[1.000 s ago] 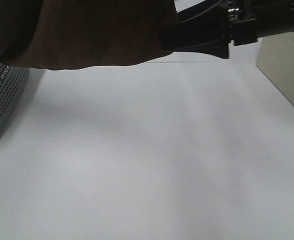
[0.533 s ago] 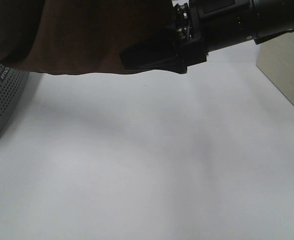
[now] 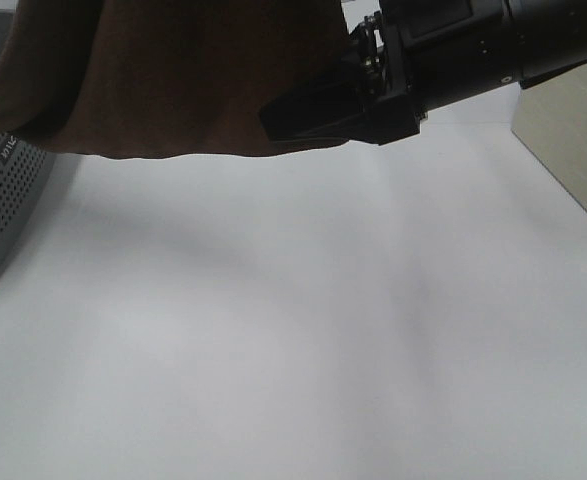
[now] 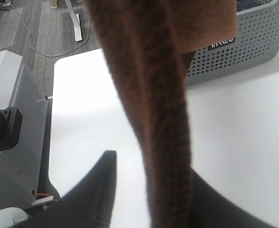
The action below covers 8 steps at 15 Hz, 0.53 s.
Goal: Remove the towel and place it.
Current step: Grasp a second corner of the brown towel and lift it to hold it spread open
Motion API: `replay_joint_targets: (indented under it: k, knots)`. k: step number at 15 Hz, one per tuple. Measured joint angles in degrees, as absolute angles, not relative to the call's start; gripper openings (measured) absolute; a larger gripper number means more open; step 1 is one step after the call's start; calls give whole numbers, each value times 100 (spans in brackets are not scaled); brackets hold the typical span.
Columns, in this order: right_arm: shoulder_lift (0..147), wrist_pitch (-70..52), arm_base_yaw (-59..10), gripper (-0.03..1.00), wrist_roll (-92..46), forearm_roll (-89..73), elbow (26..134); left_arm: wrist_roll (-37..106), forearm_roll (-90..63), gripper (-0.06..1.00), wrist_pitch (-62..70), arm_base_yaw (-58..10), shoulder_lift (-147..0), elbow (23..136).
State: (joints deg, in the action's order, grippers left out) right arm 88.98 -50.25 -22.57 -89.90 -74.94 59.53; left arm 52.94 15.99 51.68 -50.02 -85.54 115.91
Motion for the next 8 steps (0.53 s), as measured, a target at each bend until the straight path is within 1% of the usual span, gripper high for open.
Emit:
replay_joint_targets:
  k: [3,4,6,8]
  knots:
    - [8852,-5019,-2257,3,-8955,-7448,5953,5294,1662,0,5191,-5002,-8554,11591]
    - [8852,-5036,-2257,1,-8875,-7391,5964,5271,1673,0,5231,-5002,-8554,11591]
    - [8852,-5185,-2257,1,-8342,-7231,6108,5088,1679,0,5363,-5002,-8554,11591]
    - [8795,-5180,-2257,1,-7202,-6996,6297,4761,1679,0,5483,-5002,-8554,11591]
